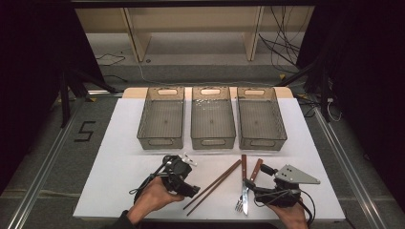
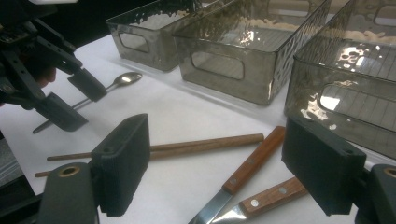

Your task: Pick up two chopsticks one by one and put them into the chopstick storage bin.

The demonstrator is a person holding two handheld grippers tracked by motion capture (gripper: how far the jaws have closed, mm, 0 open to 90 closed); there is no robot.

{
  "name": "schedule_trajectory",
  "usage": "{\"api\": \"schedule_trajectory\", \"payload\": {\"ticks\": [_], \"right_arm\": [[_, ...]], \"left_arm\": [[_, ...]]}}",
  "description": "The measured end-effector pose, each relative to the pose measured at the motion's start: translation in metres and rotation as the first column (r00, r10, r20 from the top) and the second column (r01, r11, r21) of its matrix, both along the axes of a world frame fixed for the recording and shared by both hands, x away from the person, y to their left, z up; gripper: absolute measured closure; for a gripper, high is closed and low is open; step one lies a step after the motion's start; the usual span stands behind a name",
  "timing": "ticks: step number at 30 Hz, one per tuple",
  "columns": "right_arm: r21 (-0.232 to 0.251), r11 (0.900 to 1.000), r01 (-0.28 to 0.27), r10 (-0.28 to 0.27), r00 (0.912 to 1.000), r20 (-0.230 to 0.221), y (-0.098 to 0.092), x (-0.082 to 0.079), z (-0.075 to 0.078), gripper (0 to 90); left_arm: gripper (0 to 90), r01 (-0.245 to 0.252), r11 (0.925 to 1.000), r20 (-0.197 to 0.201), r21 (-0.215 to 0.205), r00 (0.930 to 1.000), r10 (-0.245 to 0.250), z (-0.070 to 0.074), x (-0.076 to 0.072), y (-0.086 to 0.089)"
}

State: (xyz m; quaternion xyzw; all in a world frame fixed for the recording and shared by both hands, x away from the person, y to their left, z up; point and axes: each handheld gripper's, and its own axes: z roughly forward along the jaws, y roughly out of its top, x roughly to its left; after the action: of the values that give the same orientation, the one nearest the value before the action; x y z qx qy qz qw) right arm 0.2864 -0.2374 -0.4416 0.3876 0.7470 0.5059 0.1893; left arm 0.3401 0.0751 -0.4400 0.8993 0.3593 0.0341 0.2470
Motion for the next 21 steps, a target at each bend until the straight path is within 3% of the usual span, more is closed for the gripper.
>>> {"api": "schedule_trajectory", "payload": {"ticks": [2, 13, 21], "right_arm": [[0.003, 1.0, -0.001, 0.001, 1.0, -0.001, 0.0, 0.0, 0.0, 24.3], [0.003, 1.0, -0.004, 0.004, 1.0, -0.006, -0.001, 0.0, 0.0, 24.6], [0.001, 1.0, -0.004, 0.004, 0.9999, -0.011, -0.001, 0.0, -0.001, 24.9]], "left_arm": [[36.2, 0.023, 0.9992, -0.037, 0.034, 0.9991, -0.021, -0.005, 0.002, -0.009], [49.5, 0.077, 0.9912, -0.084, 0.107, 0.9941, -0.068, -0.02, 0.007, -0.026], [58.7, 0.09, 0.984, -0.071, 0.153, 0.9943, -0.08, -0.023, 0.008, -0.032]]}}
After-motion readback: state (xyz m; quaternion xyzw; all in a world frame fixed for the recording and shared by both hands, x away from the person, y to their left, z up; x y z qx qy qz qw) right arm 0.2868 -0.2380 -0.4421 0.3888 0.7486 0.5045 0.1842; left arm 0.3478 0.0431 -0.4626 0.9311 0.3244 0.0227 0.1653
